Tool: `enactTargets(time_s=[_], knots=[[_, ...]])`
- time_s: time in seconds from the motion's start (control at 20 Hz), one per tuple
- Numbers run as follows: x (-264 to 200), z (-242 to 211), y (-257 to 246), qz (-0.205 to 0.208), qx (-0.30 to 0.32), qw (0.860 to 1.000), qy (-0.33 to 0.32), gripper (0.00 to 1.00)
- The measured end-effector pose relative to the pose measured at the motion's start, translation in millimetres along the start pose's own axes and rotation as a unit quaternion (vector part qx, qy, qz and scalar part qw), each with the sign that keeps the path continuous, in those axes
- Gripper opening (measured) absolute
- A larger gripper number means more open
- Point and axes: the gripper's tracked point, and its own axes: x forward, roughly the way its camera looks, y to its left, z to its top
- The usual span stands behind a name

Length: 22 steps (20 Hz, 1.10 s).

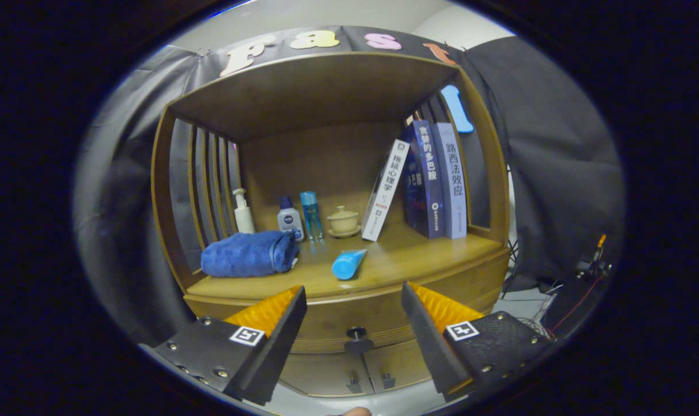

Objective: Pull open the drawer, take out the items inside it, and place them on the countertop above the cabinet.

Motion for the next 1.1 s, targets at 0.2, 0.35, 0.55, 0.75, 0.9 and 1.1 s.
enactTargets(time_s=[0.2,0.35,0.55,0.75,0.9,1.1], knots=[[-21,39,4,0.001,-0.015,0.999,-0.029,0.98],[-41,74,8,0.002,-0.034,0.998,-0.056,0.98],[-75,116,10,0.0,-0.036,0.996,-0.085,0.98],[-110,143,-6,-0.031,-0.046,0.992,-0.112,0.98],[-131,149,-20,-0.057,-0.051,0.991,-0.108,0.98],[-160,167,-14,-0.048,-0.052,0.988,-0.138,0.98]])
